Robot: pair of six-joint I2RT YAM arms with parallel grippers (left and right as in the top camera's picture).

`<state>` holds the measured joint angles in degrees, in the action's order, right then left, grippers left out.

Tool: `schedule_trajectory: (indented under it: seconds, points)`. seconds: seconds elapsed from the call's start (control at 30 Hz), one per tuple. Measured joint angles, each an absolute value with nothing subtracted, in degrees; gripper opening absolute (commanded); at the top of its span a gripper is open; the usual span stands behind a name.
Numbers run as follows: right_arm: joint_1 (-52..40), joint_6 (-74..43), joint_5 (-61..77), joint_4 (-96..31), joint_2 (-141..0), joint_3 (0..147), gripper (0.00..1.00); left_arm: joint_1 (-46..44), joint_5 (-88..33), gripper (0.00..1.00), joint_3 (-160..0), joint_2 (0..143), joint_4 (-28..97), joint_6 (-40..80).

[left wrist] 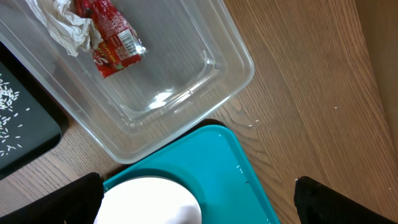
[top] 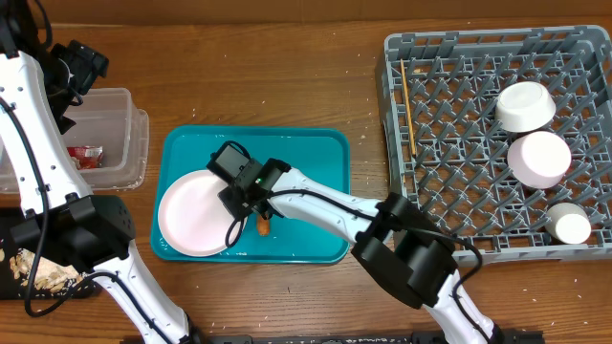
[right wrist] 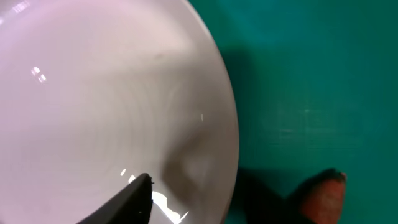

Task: Sort waste into correct bins and load items into the dishwasher
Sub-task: 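Grasp the white plate's edge with the right gripper, then carry the white plate to the rack's upper right and stand it up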

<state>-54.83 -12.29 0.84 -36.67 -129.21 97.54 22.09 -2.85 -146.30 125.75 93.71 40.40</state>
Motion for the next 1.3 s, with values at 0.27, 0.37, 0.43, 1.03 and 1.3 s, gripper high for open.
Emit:
schedule_trajectory:
  seconds: [0.27, 0.37, 0.43, 1.03, 1.3]
  points:
    - [-54.83, -12.93, 0.43, -38.39, -130.08, 98.32, 0.07, 22.09, -2.85, 1.00, -146.32, 125.75, 93.71, 40.40]
    - [-54.68, -14.92, 0.14, -41.08, -130.39, 100.97, 0.04, 22.09, -2.85, 1.00, -146.30, 125.75, 93.71, 40.40]
    - [-54.30, -15.77, 0.21, -43.38, -130.47, 103.63, 0.04, 22.09, -2.83, 1.00, -146.30, 125.75, 93.71, 40.40]
    - [-26.96, -21.87, -8.05, -74.65, -111.00, 120.64, 0.04, 22.09, -2.85, 1.00, -146.30, 125.75, 93.71, 40.40]
    - [-4.67, -14.57, -17.50, -74.24, -103.15, 120.73, 0.04, 22.09, -2.83, 1.00, -146.30, 125.75, 93.71, 40.40]
